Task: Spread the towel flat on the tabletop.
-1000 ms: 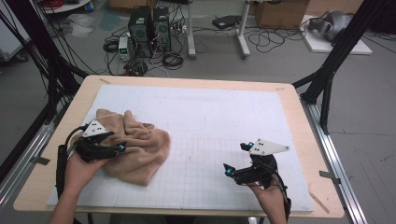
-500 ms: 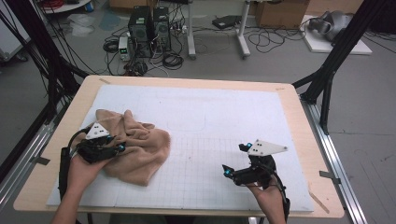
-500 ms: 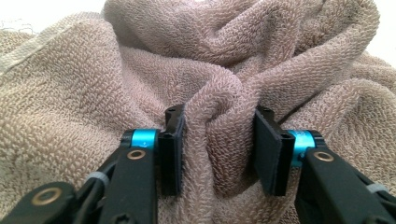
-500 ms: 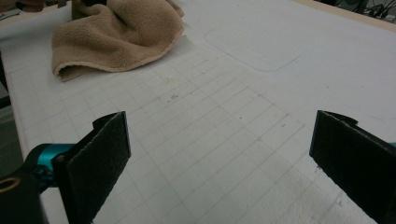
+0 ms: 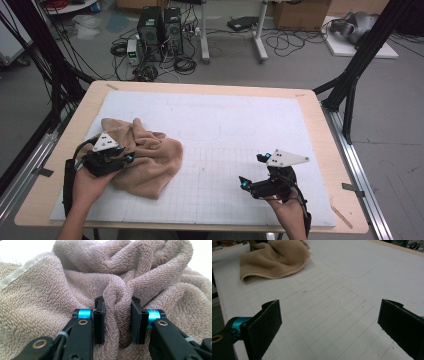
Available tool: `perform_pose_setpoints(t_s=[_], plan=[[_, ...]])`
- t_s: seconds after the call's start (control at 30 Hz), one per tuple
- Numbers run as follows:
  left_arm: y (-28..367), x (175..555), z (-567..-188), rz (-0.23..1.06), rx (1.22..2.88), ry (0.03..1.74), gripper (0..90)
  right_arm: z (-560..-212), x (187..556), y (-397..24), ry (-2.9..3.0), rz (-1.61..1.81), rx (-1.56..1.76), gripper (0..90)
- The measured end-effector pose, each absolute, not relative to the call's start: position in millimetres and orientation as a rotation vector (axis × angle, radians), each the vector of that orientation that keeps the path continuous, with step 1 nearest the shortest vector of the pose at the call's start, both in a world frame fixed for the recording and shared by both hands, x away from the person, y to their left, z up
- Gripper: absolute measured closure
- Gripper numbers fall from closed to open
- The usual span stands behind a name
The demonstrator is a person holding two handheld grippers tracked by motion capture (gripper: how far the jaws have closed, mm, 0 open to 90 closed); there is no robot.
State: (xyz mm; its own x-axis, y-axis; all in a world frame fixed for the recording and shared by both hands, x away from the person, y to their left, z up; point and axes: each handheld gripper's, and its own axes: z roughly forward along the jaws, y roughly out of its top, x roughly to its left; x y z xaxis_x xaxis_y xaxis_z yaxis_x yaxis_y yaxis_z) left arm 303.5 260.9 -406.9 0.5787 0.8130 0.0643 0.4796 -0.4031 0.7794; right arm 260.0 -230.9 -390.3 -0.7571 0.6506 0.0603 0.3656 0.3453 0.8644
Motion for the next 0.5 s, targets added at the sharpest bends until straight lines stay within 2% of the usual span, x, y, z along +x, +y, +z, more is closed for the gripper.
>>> perform_pose_setpoints(t_s=[0.5], plan=[[252, 291, -393, 0.537, 2.035, 0.983, 70.6, -387, 261, -227, 2.319, 1.374, 0.890, 4.2]])
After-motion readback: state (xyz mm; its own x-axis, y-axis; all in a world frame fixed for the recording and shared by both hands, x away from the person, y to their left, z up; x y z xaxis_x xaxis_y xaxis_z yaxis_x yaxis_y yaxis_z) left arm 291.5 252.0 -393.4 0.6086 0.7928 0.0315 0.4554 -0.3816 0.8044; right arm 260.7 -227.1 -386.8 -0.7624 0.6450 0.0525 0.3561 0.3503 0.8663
